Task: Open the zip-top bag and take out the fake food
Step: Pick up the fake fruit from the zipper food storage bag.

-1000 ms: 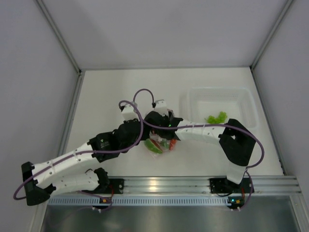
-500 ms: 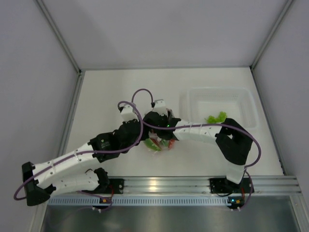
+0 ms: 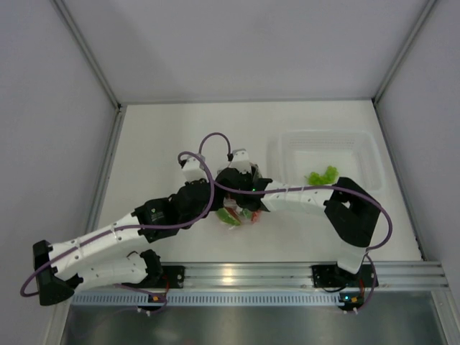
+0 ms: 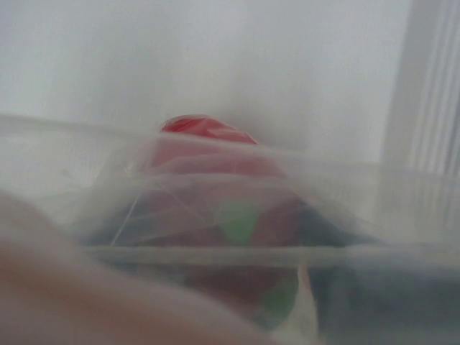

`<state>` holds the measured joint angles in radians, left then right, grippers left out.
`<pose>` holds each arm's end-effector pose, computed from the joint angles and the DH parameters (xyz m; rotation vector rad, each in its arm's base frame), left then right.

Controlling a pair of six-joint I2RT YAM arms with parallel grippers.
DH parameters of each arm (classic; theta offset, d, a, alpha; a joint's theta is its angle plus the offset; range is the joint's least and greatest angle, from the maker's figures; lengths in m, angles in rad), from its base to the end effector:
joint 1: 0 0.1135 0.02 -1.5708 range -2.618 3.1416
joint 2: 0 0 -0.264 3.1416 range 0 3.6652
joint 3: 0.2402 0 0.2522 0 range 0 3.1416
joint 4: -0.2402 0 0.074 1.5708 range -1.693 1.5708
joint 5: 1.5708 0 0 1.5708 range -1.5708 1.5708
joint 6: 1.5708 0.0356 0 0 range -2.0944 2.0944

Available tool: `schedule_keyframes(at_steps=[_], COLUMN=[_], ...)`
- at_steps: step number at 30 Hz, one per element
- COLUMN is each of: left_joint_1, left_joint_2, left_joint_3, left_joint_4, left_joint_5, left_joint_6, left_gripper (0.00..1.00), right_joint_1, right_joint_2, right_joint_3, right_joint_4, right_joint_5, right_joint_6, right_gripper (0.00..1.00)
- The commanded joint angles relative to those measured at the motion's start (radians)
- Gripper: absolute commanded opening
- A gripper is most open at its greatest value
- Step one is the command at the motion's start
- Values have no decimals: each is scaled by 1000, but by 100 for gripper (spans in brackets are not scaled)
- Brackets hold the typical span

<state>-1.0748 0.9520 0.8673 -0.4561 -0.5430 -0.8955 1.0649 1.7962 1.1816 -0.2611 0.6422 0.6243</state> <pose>0.1140 -0.1721 0.3138 -0.1392 2.0876 -0.6567 0.2025 0.3215 0.1999 -0.2240 2.2242 0.1110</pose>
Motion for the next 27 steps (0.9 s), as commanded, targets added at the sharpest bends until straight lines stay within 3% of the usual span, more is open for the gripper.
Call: schedule_keyframes(at_steps=[1,11,18,23,25,26,27], left_joint_1=[-7,-7,-7,-7,-7,-7,-7], left_joint_2=[33,39,53,50,45,41,41], left_joint_3=[16,1,1,4,1,-1,-2], left_joint_4=[192,192,200,198,198,198,200], left_joint_5=[61,29,23,25,25,23,23], left_joint_6=[0,-6,-5,-3,-2,-2,0], left_gripper=[0,0,0,0,0,0,0], right_joint_1=[98,128,141,138,139,139,138], right_joint_2=[8,-144,-216,-143,-120,-118,-120], right_joint_3=[-73,-85,-108,-77,-76,-73,-71], right_joint_4=[-170,-152,-118,-179,-190,-202,-210], right_joint_5=[-30,-23,-26,0,-4,-4,-3], right_joint_6=[-72,-113,-136,-111,-92,-74,-63], right_gripper=[21,15,17,29,41,54,58])
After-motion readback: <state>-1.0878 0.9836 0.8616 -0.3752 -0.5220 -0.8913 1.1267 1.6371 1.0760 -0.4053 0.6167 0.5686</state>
